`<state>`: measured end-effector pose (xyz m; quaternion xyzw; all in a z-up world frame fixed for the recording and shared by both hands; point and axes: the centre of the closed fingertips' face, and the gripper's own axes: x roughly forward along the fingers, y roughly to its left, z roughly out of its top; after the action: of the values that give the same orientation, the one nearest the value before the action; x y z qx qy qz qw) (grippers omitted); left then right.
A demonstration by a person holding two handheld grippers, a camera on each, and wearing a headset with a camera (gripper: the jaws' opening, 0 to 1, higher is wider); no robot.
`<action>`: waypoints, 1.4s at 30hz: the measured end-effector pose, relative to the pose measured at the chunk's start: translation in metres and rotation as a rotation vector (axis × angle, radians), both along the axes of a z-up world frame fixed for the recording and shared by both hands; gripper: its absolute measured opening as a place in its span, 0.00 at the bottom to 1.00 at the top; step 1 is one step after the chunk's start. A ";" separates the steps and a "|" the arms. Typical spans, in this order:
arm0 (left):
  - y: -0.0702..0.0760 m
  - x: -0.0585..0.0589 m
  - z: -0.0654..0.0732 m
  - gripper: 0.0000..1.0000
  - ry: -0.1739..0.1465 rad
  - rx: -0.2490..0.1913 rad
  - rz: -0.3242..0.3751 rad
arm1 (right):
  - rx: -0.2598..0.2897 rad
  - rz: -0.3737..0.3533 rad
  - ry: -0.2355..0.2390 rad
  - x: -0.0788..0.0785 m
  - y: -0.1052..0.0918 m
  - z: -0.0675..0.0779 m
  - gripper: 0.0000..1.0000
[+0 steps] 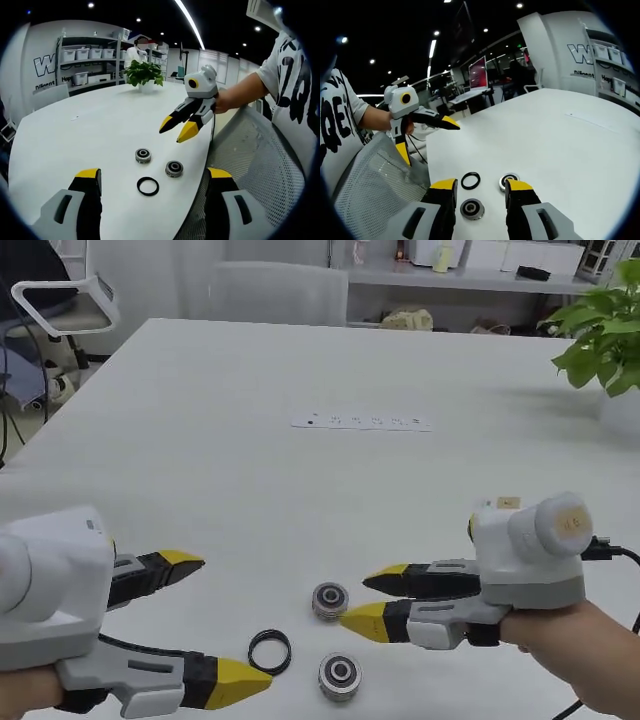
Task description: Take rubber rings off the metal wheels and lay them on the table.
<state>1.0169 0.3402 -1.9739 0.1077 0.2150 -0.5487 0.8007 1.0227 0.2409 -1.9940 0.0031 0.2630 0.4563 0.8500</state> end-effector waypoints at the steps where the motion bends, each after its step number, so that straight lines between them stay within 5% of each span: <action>1: 0.000 0.000 0.001 0.83 -0.001 0.000 0.001 | -0.003 0.000 -0.003 0.000 -0.001 0.001 0.36; 42: 0.004 0.000 0.005 0.85 -0.022 0.014 0.006 | -0.104 -0.017 -0.140 -0.028 -0.045 0.013 0.60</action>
<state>1.0166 0.3442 -1.9689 0.1186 0.2104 -0.5436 0.8038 0.9948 0.1957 -1.9811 -0.0708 0.2265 0.4340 0.8691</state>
